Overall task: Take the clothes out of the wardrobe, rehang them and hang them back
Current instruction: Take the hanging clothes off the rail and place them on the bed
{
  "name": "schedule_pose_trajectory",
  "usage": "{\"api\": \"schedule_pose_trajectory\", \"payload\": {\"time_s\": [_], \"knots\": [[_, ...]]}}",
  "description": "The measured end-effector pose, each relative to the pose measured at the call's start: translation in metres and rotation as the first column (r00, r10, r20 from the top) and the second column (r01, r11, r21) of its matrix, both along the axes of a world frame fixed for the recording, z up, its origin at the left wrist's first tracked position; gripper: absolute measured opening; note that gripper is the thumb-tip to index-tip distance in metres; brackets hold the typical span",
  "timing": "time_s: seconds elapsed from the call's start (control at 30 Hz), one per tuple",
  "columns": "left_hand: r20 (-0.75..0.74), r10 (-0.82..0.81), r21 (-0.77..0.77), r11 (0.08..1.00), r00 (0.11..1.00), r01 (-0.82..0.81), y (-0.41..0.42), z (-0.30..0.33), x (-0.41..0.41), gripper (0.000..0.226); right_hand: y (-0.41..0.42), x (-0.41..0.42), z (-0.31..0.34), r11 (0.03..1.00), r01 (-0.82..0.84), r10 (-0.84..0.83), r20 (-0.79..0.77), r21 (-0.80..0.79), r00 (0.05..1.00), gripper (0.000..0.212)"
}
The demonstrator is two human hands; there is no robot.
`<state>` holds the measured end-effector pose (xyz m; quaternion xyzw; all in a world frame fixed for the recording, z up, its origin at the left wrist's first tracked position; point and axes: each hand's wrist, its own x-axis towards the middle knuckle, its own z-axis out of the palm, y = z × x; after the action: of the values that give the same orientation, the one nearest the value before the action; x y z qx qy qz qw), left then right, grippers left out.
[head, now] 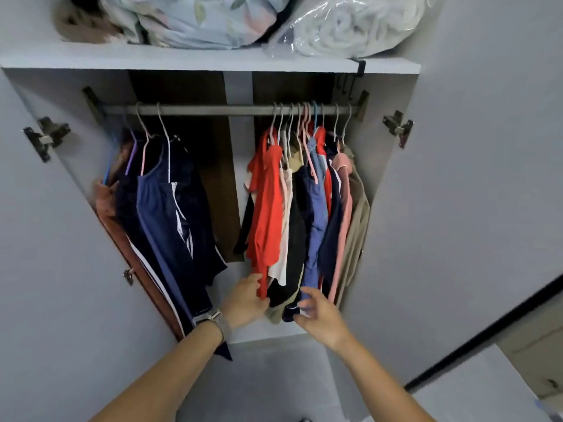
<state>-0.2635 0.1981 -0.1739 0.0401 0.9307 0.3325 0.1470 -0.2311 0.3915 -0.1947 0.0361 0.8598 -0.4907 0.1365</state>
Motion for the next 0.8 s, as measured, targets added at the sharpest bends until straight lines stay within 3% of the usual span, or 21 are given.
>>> {"api": "schedule_pose_trajectory", "payload": {"time_s": [0.13,0.3,0.37,0.47,0.57,0.63,0.73,0.8], "knots": [[-0.082,0.171,0.149,0.976,0.982,-0.157,0.007,0.020,-0.048,0.035,0.001,-0.065,0.018,0.996,-0.094,0.094,-0.049,0.004,0.994,0.053],[-0.250,0.352,0.202,0.930,0.902,-0.306,-0.023,0.071,-0.117,0.050,-0.027,-0.159,0.074,0.994,-0.095,0.076,-0.296,-0.052,0.952,0.053],[-0.406,0.433,0.205,0.901,0.805,-0.382,-0.046,0.083,-0.138,0.047,-0.047,-0.189,0.090,0.990,-0.083,0.036,-0.379,-0.109,0.925,0.055],[-0.639,0.526,0.292,0.841,0.561,-0.455,-0.081,0.093,-0.165,0.038,-0.068,-0.227,0.100,0.976,-0.036,-0.086,-0.530,-0.217,0.843,0.058],[-0.703,0.573,0.336,0.790,0.422,-0.512,-0.114,0.093,-0.194,0.040,-0.081,-0.261,0.104,0.954,0.089,-0.252,-0.599,-0.288,0.760,0.057],[-0.660,0.605,0.316,0.761,0.445,-0.566,-0.136,0.088,-0.218,0.047,-0.086,-0.286,0.108,0.939,0.194,-0.333,-0.603,-0.284,0.725,0.055],[-0.495,0.624,0.243,0.767,0.604,-0.594,-0.170,0.072,-0.255,0.061,-0.096,-0.325,0.103,0.963,0.241,-0.266,-0.558,-0.119,0.786,0.061],[-0.321,0.645,0.353,0.761,0.693,-0.544,-0.183,0.069,-0.271,0.060,-0.107,-0.341,0.097,0.972,0.236,-0.206,-0.489,-0.001,0.848,0.067]]}}
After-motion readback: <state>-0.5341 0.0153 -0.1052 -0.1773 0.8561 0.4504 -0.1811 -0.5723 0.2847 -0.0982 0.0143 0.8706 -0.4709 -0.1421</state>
